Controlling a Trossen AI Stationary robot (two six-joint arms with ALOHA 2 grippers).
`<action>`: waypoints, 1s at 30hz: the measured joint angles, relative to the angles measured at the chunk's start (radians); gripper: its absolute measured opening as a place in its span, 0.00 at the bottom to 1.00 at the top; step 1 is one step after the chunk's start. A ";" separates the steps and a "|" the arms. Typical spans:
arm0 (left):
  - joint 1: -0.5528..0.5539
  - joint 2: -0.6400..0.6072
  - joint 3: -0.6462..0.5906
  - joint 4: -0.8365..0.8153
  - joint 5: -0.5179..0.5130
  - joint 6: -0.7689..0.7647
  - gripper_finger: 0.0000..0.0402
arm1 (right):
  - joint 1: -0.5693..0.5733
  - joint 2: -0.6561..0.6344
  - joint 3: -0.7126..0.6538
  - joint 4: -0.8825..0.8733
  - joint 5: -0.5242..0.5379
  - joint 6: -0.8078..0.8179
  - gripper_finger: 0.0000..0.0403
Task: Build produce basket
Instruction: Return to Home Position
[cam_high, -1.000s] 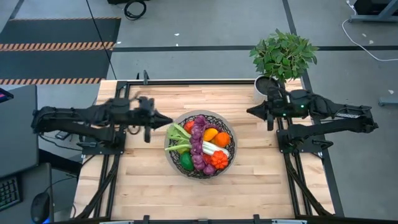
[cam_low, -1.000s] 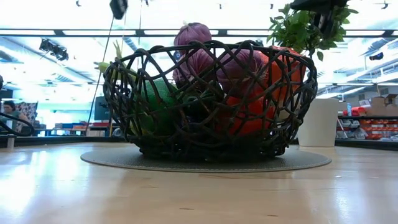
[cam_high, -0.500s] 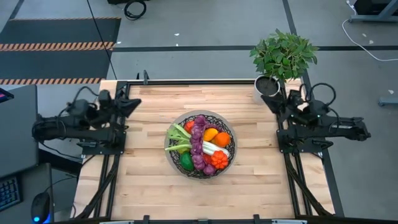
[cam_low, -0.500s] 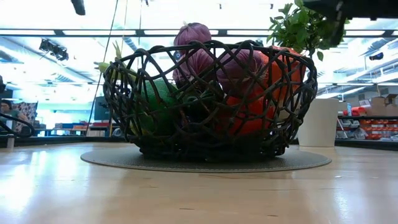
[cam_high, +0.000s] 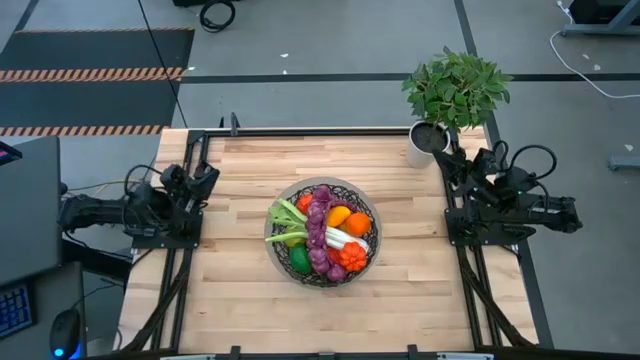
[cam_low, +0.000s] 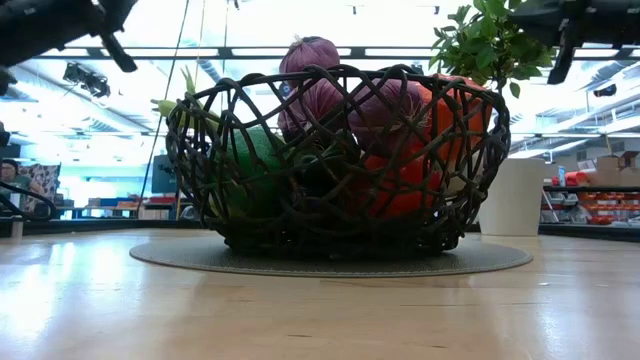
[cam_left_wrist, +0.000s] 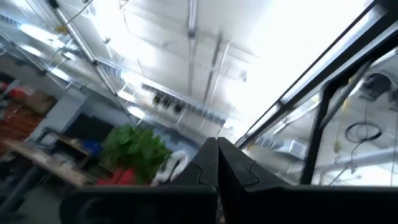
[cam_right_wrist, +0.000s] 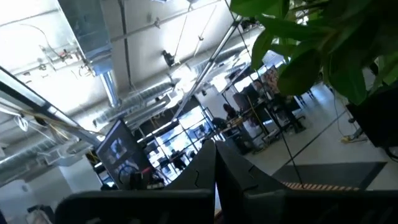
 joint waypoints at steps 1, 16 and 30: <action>0.000 -0.001 0.007 0.000 0.004 0.004 0.00 | 0.000 0.003 0.000 -0.005 0.000 0.000 0.02; 0.001 0.001 0.017 -0.121 0.037 0.086 0.00 | 0.000 0.000 -0.102 -0.056 -0.190 0.152 0.01; 0.001 0.001 0.017 -0.513 0.132 0.031 0.01 | 0.000 0.032 -0.212 -0.229 -0.414 0.061 0.02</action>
